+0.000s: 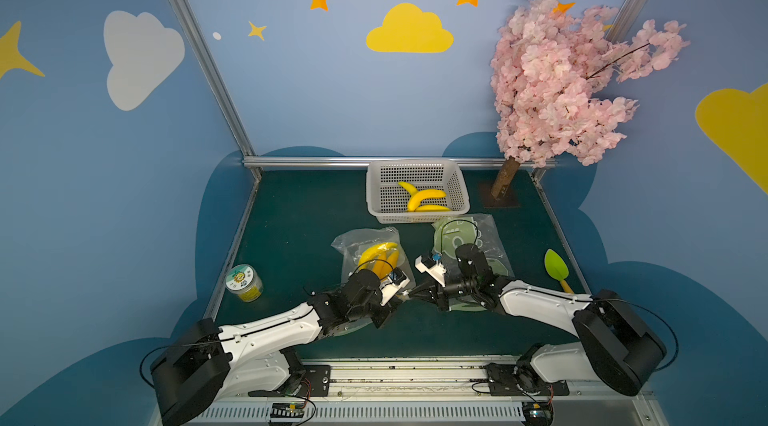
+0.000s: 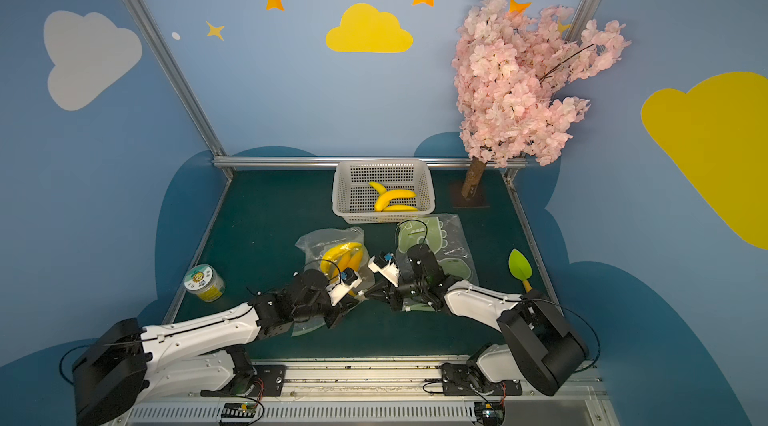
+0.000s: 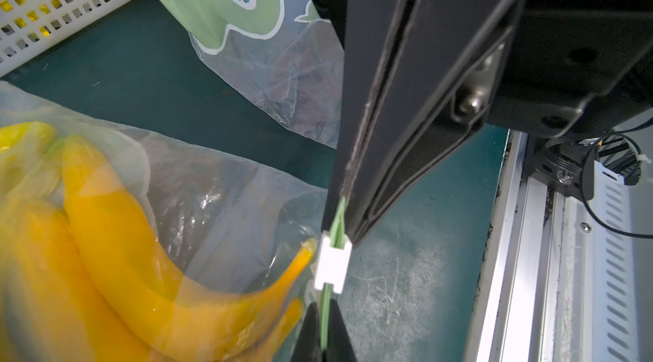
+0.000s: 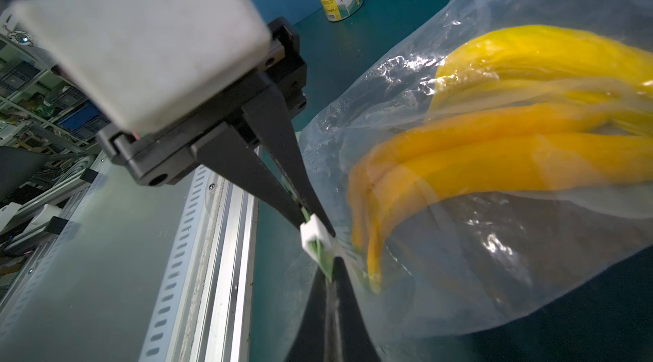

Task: Open the zip-top bag and take out the banana
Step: Unzip the zipper on the zipper food storage bag.

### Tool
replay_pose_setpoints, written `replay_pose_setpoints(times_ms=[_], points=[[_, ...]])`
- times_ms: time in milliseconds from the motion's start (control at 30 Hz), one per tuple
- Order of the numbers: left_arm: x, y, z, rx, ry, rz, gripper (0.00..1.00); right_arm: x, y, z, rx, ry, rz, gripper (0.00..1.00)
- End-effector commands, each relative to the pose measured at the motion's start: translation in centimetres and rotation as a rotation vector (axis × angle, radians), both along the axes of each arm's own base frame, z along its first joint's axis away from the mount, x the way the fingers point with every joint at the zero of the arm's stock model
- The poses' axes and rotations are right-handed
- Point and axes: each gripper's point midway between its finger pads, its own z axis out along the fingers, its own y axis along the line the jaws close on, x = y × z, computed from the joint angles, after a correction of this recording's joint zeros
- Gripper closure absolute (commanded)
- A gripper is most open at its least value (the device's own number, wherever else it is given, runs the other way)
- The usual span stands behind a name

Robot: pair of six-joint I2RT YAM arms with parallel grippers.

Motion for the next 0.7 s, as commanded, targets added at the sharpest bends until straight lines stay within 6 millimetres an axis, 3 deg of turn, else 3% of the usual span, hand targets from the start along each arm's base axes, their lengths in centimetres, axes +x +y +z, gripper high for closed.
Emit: replay_pose_setpoints(times_ms=[0,167,667], points=[[0.4,-0.2,1.4,-0.044,-0.039,0.007,0.81,-0.7,0.7,0.6,0.007,0.02,0.053,1.0],[0.7,-0.5,3.9,-0.124,-0.141,-0.013,0.8,-0.6,0.8,0.6,-0.007,0.03,0.045,1.0],[0.5,-0.9,3.2,-0.094,-0.125,-0.048,0.85,-0.6,0.9,0.9,-0.026,0.048,0.044,1.0]])
